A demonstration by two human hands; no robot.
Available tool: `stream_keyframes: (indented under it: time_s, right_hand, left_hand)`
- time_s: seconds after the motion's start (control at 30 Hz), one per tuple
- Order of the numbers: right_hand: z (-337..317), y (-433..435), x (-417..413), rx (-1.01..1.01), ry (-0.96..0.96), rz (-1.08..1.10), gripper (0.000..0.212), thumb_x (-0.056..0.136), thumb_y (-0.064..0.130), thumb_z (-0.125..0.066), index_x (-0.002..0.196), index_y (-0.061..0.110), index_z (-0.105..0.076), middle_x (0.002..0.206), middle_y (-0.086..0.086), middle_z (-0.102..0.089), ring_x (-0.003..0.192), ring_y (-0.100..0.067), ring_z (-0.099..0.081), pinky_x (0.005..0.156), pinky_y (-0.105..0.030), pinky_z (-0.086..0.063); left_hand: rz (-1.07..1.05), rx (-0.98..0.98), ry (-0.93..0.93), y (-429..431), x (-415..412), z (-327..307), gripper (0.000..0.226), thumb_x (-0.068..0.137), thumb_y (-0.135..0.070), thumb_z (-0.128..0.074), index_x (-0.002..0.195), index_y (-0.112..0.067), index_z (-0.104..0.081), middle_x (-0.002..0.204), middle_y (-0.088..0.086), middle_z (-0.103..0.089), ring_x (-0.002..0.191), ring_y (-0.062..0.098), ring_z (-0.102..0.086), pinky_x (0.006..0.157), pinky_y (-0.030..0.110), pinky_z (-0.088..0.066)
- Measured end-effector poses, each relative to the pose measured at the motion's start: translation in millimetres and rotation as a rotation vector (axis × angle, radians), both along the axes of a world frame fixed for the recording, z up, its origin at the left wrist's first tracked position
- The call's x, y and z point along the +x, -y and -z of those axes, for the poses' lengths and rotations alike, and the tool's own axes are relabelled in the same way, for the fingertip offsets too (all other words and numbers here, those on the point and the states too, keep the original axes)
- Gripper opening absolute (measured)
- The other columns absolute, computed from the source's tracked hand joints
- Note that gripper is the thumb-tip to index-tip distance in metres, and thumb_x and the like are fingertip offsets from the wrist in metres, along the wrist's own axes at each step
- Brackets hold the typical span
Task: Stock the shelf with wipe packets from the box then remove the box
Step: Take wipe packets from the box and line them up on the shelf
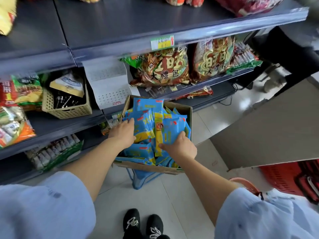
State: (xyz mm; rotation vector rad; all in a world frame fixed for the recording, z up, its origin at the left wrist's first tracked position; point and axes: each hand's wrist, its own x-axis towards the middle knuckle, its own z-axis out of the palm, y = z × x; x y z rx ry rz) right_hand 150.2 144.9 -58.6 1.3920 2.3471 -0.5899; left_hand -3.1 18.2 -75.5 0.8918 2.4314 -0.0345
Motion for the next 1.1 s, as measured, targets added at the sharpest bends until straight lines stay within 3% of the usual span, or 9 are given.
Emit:
stream_keyframes:
  time_s: [0.13,0.3,0.37,0.43,0.53,0.7,0.8,0.87,1.1]
  right_hand:
    - [8,2,-3,-0.029,-0.11,0.006,0.05,0.078,0.052,-0.069,0.098,0.017,-0.039,0.089,0.001,-0.054,0.076,-0.022,-0.051,0.061,-0.033,-0.04]
    - [4,-1,1,-0.036,-0.157,-0.053,0.047,0.081,0.048,-0.068,0.095,0.016,-0.036,0.086,0.001,-0.051,0.078,-0.023,-0.05,0.061,-0.033,-0.038]
    - [-5,-4,-2,-0.027,-0.17,-0.081,0.045,0.083,0.045,-0.067,0.095,0.016,-0.035,0.086,0.0,-0.052,0.076,-0.024,-0.05,0.06,-0.033,-0.037]
    - [-19,-9,-6,-0.03,-0.2,-0.098,0.042,0.084,0.043,-0.066,0.097,0.016,-0.036,0.089,-0.002,-0.056,0.078,-0.026,-0.053,0.061,-0.033,-0.038]
    - [-44,-18,-11,-0.017,-0.228,-0.146,0.04,0.087,0.038,-0.063,0.11,0.015,-0.04,0.106,-0.005,-0.061,0.093,-0.03,-0.06,0.065,-0.033,-0.041]
    - [-93,-25,-23,-0.023,-0.273,-0.276,0.034,0.094,0.024,-0.052,0.121,0.013,-0.035,0.108,-0.008,-0.059,0.087,-0.032,-0.06,0.06,-0.034,-0.041]
    - [-125,-22,-35,-0.031,-0.304,-0.365,0.029,0.094,0.019,-0.048,0.117,0.01,-0.033,0.1,-0.009,-0.058,0.079,-0.03,-0.057,0.059,-0.033,-0.042]
    - [-149,-18,-45,-0.009,-0.349,-0.41,0.036,0.094,0.024,-0.051,0.125,0.013,-0.034,0.106,-0.008,-0.06,0.088,-0.03,-0.061,0.063,-0.034,-0.046]
    - [-236,12,-85,0.116,-0.616,-0.581,0.042,0.086,0.027,-0.064,0.127,0.027,-0.058,0.116,-0.003,-0.061,0.106,-0.027,-0.058,0.081,-0.032,-0.045]
  left_hand:
    - [-0.024,-0.005,-0.1,-6,-1,14,0.053,0.087,-0.032,-0.066,0.128,-0.011,-0.039,0.13,0.01,-0.046,0.12,0.03,-0.047,0.093,0.044,-0.042]
    - [-0.069,0.045,-0.131,1,-6,2,0.028,0.09,-0.035,-0.061,0.105,-0.018,-0.044,0.108,0.005,-0.06,0.106,0.026,-0.056,0.11,0.045,-0.026]
    - [-0.104,0.111,-0.017,3,-4,-13,0.026,0.092,-0.036,-0.059,0.099,-0.02,-0.039,0.104,0.007,-0.059,0.1,0.027,-0.055,0.098,0.046,-0.041]
    - [-0.123,0.188,0.051,6,-2,-30,0.025,0.094,-0.035,-0.055,0.105,-0.02,-0.039,0.106,0.007,-0.057,0.094,0.028,-0.055,0.081,0.045,-0.049]
    - [-0.191,0.31,0.076,10,-2,-64,0.03,0.096,-0.038,-0.05,0.122,-0.023,-0.046,0.109,0.006,-0.061,0.091,0.028,-0.058,0.075,0.039,-0.048]
    - [-0.331,0.472,0.07,23,-8,-131,0.038,0.092,-0.035,-0.061,0.129,-0.024,-0.058,0.126,0.005,-0.061,0.106,0.024,-0.058,0.074,0.029,-0.042]
    - [-0.331,0.45,0.106,40,-13,-167,0.048,0.086,-0.025,-0.07,0.131,-0.024,-0.056,0.125,0.008,-0.058,0.107,0.023,-0.056,0.075,0.027,-0.041]
    - [-0.332,0.414,0.101,55,-18,-190,0.051,0.085,-0.019,-0.072,0.131,-0.026,-0.054,0.123,0.006,-0.056,0.103,0.022,-0.056,0.074,0.03,-0.047]
    - [-0.365,0.422,-0.236,114,-24,-280,0.023,0.077,-0.02,-0.077,0.085,-0.03,-0.058,0.098,-0.009,-0.064,0.087,0.015,-0.059,0.069,0.031,-0.046]
